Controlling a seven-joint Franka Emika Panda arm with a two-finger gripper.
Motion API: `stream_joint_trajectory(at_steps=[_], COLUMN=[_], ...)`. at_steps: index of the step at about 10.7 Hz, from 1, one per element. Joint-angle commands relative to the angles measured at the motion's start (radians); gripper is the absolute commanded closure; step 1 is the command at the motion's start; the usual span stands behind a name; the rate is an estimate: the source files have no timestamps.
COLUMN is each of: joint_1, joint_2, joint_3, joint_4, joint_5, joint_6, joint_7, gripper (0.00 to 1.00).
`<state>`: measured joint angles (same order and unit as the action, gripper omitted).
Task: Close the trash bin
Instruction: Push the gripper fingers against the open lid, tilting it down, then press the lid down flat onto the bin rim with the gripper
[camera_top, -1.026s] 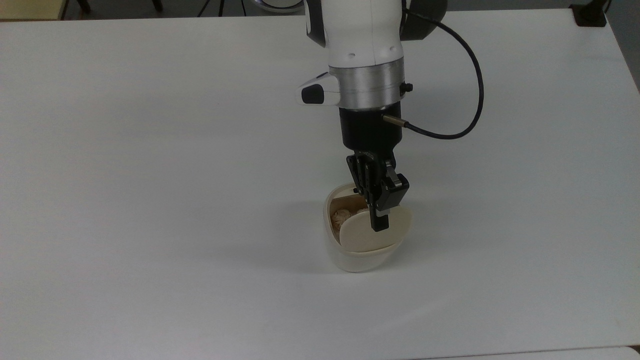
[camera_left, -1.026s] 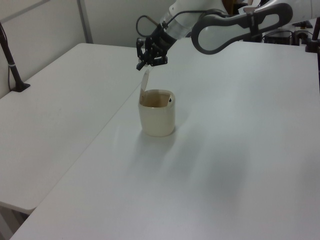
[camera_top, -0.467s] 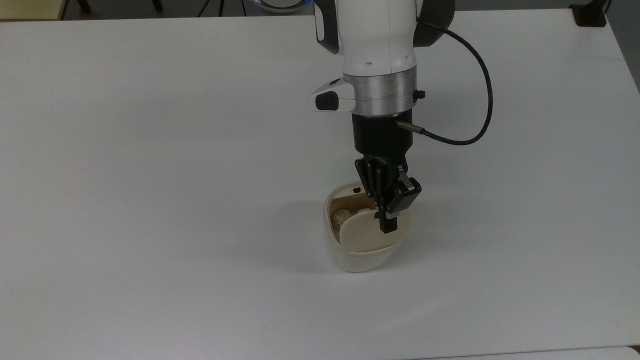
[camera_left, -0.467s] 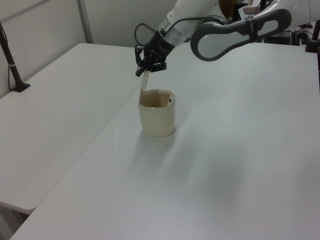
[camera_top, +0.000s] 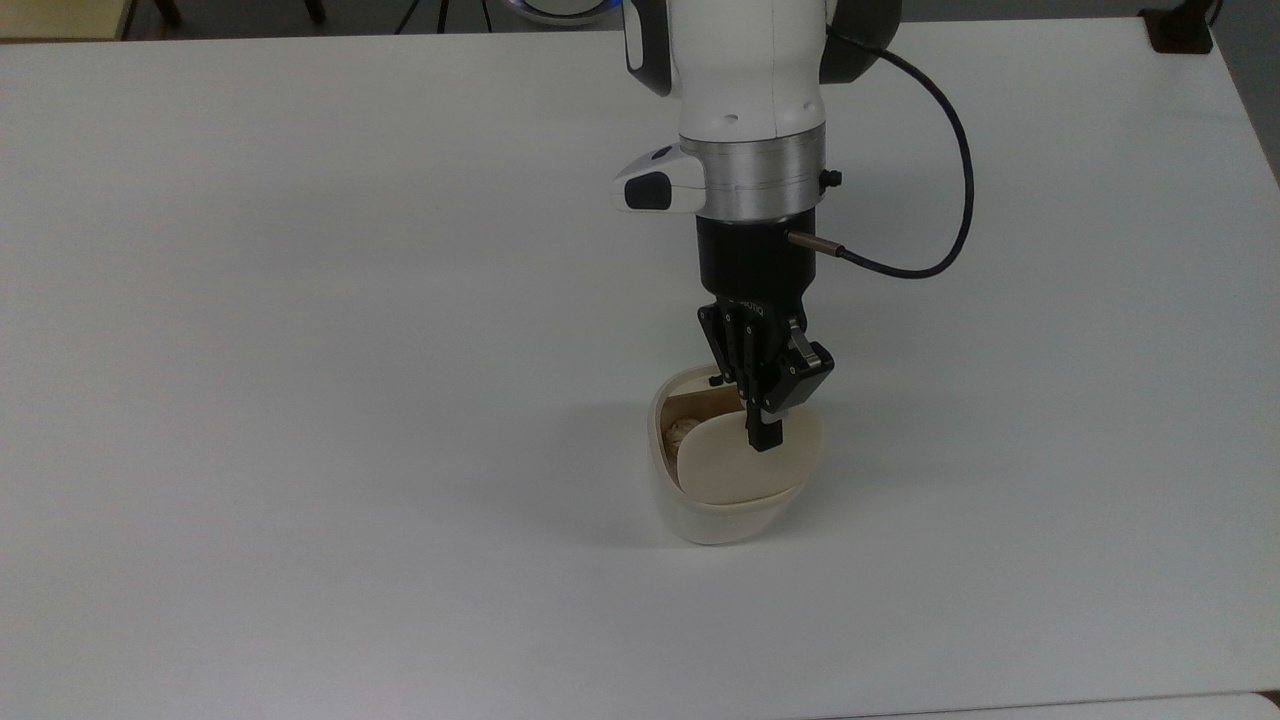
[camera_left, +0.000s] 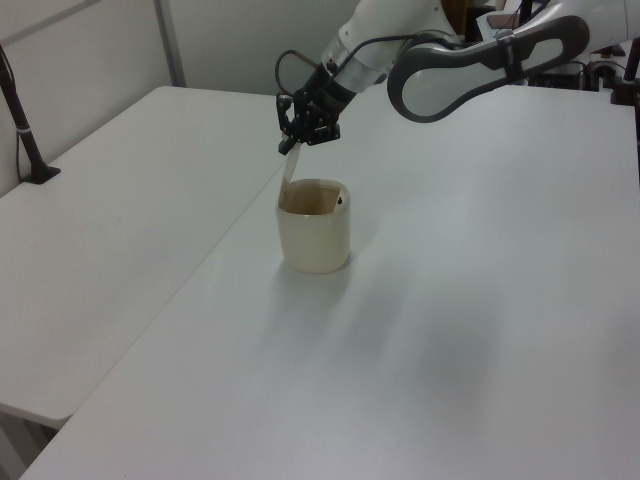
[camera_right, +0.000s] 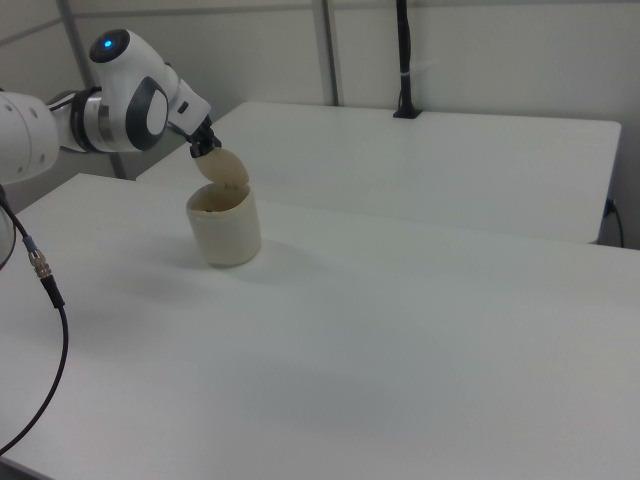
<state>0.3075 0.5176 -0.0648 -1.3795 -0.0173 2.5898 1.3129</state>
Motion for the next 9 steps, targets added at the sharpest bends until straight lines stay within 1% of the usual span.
stream_joint_trajectory(at_steps=[1, 5, 8, 9], joint_1=[0.002, 0.002, 0.002, 0.004], joint_2=[-0.076, -0.085, -0.079, -0.079], joint_3=[-0.009, -0.006, -0.006, -0.004], joint_4=[-0.081, -0.096, -0.118, -0.131], joint_5=[-0.01, -0.01, -0.012, -0.026], joint_6=[-0.074, -0.203, -0.218, -0.218], joint_7=[-0.038, -0.122, -0.152, -0.155], gripper=[1.0, 1.0, 1.0, 1.0])
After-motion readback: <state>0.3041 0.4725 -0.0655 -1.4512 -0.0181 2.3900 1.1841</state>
